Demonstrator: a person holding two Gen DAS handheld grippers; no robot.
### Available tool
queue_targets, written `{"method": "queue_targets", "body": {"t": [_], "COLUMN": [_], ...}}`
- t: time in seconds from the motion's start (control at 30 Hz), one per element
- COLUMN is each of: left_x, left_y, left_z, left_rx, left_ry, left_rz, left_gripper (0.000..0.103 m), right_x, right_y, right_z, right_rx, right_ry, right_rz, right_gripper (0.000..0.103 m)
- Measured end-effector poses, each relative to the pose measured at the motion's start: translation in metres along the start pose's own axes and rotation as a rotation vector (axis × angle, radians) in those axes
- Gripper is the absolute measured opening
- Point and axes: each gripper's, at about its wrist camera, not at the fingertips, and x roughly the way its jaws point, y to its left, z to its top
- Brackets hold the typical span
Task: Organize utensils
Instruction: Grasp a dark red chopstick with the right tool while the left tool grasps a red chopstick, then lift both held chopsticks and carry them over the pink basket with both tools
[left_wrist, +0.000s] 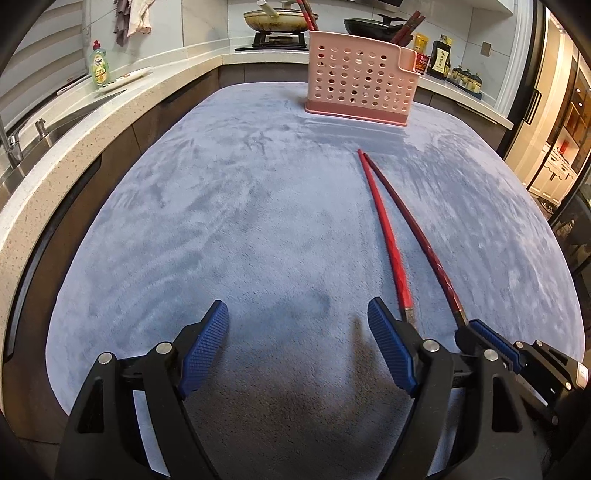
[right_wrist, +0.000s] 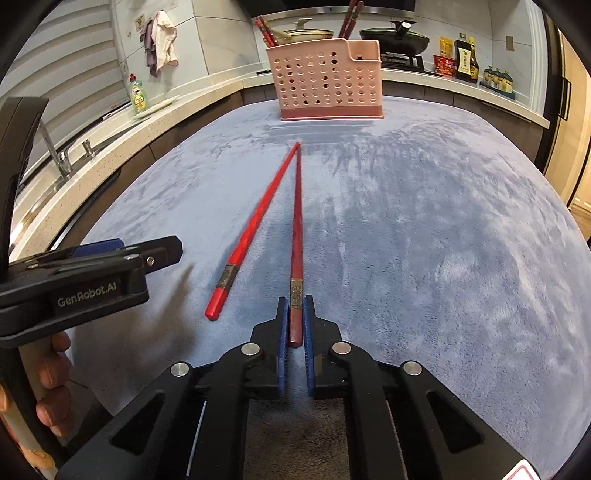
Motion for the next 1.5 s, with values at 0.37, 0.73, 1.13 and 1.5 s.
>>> {"method": "queue_targets", "body": {"t": [0.37,0.73,1.13,1.5], "left_x": [0.003,0.015,0.015,0.011], "left_y": [-0.026,-0.045,-0.049,-0.043], "left_z": [-0.007,-0.008,-0.007,-0.003], "left_rx": [0.043,0.084,0.098,0.073], "left_ry": [0.021,0.036,0.033,0.055], "left_rz": [-0.051,-0.040,-0.041,-0.086], "left_gripper": [0.077,0.063,0.024,0.007], "right_x": [-0.011,-0.012,-0.013,-0.017], "right_y": [-0.030,-0.034,-0.034,-0.033], "right_z": [-0.005,-0.007,-0.007,-0.006], "right_rx": [0.076,0.092,0.093,0.096], "right_ry": [-0.010,-0.013,-0.013,-0.015], "right_rz": [-0.019,-0.011,-0.012,-0.007], "right_gripper": [0.007,0.007,0.007,0.007]}}
